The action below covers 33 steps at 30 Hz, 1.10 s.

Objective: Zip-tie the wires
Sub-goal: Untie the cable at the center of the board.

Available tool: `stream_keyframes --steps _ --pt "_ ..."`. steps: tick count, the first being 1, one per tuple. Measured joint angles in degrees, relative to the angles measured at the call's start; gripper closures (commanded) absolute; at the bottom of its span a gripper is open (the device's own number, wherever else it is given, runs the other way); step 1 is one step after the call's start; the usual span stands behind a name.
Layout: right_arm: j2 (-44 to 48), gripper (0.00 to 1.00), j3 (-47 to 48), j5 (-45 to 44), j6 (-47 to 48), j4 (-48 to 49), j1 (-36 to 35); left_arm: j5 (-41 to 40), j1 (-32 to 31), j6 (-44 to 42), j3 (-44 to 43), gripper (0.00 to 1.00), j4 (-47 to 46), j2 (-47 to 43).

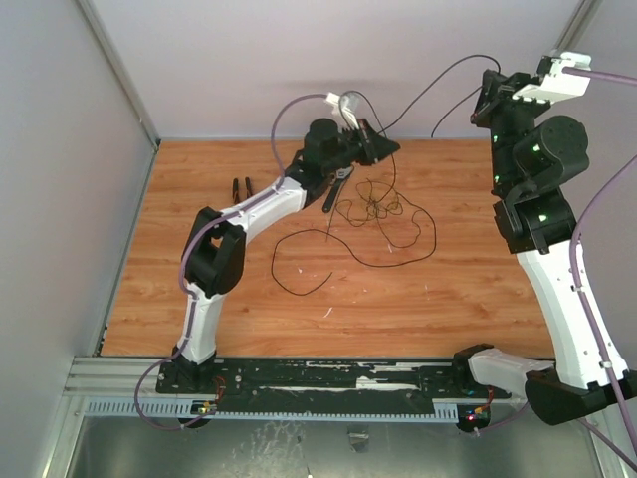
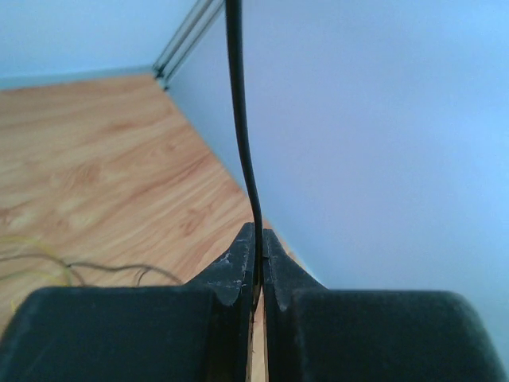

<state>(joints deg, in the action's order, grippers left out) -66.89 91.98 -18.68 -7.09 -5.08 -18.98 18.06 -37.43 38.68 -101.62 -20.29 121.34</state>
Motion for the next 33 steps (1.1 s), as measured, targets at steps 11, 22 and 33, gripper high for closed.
stream_keyframes --steps 11,22,33 --pt "0.3 1.0 -3.8 1.0 -3.1 -0.7 0.7 1.2 5.8 25.5 -5.7 1.0 -12.9 0.6" --pt "0.9 1.0 -4.2 1.0 -3.5 -0.6 0.7 0.6 7.3 38.5 -14.6 1.0 -20.2 3.7" --pt "1.3 1.0 -8.8 1.3 -4.7 -1.1 0.8 -1.4 6.4 39.0 10.6 1.0 -25.0 5.6"
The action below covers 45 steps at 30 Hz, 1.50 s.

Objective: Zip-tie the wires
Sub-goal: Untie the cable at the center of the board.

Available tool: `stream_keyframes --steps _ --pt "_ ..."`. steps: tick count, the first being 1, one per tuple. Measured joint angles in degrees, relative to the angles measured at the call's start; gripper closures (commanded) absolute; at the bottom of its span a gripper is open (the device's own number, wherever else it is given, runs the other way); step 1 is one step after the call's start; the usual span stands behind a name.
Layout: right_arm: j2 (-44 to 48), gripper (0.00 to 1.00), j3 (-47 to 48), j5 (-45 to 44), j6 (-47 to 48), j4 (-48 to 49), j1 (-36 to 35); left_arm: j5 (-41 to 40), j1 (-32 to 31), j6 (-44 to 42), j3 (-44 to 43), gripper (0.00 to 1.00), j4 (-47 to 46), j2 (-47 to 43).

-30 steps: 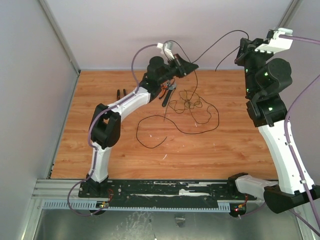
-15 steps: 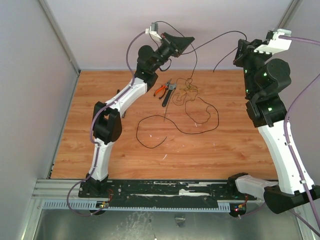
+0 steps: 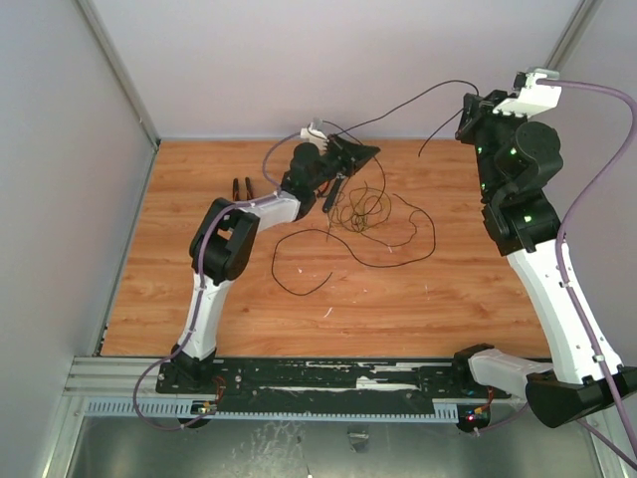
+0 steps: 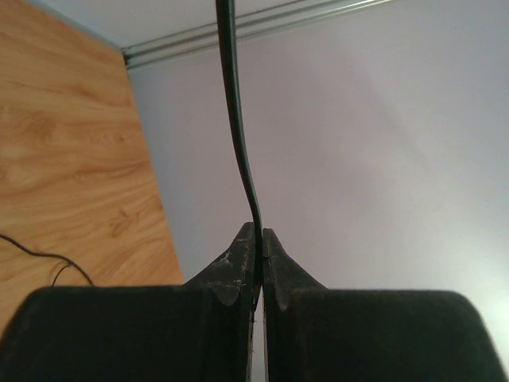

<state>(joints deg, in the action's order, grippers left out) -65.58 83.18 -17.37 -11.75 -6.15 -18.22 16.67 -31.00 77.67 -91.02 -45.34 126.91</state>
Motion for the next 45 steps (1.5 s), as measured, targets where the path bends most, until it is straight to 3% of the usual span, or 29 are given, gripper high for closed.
stream_keyframes --steps 19,36,45 --pt "0.4 1.0 -1.3 0.7 -1.5 0.1 0.3 -2.6 -6.3 3.7 3.8 1.0 -11.8 2.5" --pt "1.1 1.0 -5.2 0.6 -1.3 0.0 0.4 -6.6 -5.9 3.0 13.9 1.0 -16.2 4.0" --pt "1.1 1.0 -5.4 0.6 -1.4 0.0 0.4 -7.1 -8.8 3.2 10.5 1.0 -17.1 7.5"
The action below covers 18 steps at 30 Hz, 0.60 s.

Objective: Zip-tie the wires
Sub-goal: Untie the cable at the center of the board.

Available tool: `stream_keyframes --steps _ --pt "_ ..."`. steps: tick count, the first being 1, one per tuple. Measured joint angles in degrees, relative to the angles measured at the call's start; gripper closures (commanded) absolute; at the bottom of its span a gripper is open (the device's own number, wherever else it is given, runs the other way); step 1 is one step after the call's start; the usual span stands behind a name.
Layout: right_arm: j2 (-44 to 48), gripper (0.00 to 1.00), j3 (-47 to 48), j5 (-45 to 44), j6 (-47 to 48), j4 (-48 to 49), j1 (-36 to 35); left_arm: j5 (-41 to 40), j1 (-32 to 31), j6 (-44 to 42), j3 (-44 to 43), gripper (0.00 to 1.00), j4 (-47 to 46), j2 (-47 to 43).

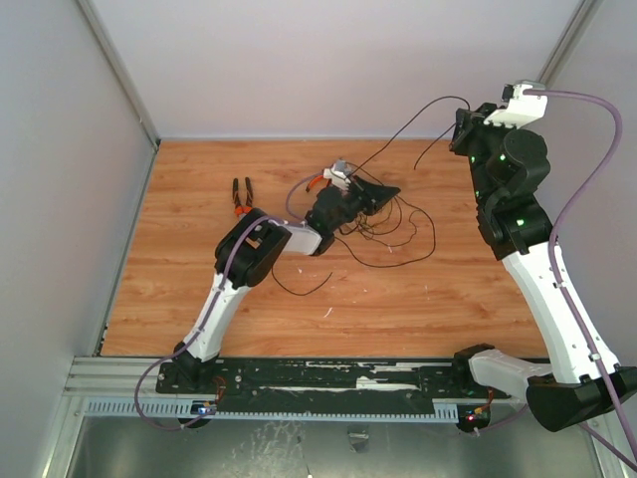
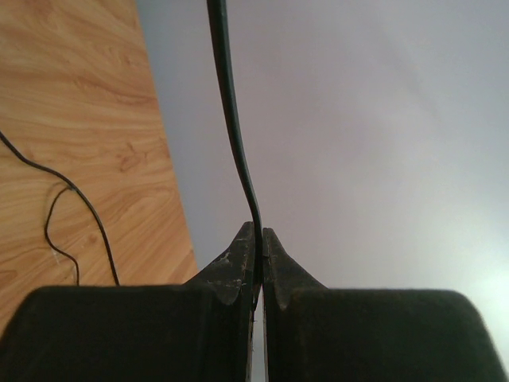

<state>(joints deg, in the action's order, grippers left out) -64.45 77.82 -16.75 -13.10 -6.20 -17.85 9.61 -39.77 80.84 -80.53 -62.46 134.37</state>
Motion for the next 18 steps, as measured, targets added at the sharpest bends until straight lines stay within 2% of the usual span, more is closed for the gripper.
stream_keyframes --steps 18 --pt "0.0 1.0 0.0 -0.2 0.0 0.0 0.0 -0.7 -6.4 0.1 -9.7 0.97 3.1 1.3"
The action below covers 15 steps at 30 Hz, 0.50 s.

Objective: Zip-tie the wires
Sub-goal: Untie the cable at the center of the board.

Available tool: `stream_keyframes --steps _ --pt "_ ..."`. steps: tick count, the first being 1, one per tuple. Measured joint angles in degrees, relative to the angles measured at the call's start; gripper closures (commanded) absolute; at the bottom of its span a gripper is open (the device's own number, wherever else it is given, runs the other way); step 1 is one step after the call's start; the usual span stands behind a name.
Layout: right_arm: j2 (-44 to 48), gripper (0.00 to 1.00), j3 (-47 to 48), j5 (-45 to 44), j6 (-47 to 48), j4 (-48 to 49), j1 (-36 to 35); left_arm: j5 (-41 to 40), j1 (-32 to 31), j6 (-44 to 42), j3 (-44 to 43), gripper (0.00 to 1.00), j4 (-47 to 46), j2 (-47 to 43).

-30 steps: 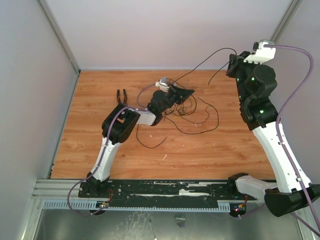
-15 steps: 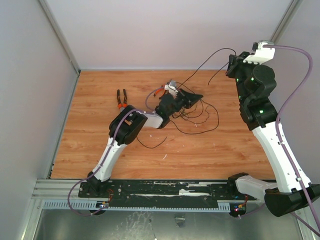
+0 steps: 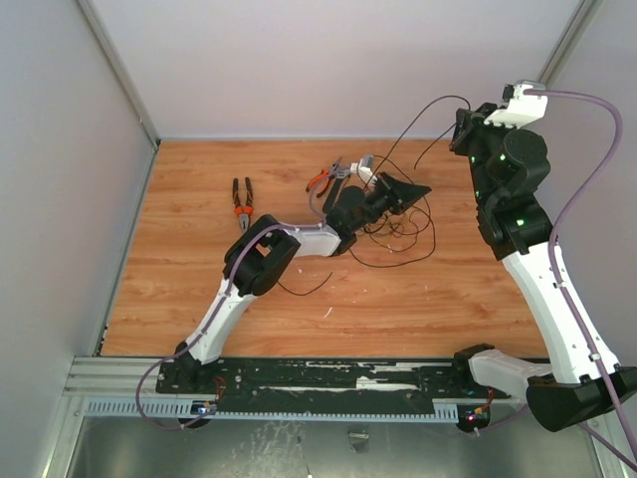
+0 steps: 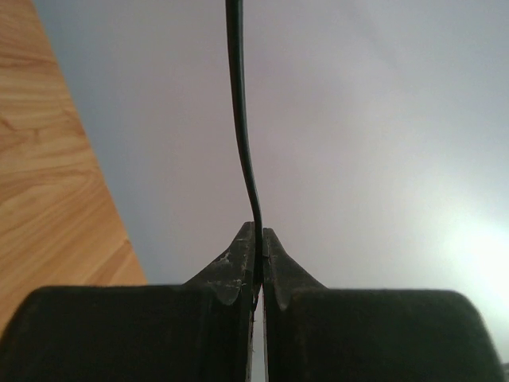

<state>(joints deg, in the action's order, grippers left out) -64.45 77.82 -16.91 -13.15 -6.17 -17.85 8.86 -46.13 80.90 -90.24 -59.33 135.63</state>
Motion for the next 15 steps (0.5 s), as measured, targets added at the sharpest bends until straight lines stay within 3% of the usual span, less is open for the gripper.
stream_keyframes --steps 6,15 --pt "0.0 1.0 0.1 -0.6 0.4 -0.2 0.0 0.9 0.3 1.3 -0.5 0.98 0.0 -0.7" --pt "0.0 1.0 -0.7 0.0 0.9 -1.6 3.0 3.0 10.6 3.6 -5.4 0.99 1.9 -5.4"
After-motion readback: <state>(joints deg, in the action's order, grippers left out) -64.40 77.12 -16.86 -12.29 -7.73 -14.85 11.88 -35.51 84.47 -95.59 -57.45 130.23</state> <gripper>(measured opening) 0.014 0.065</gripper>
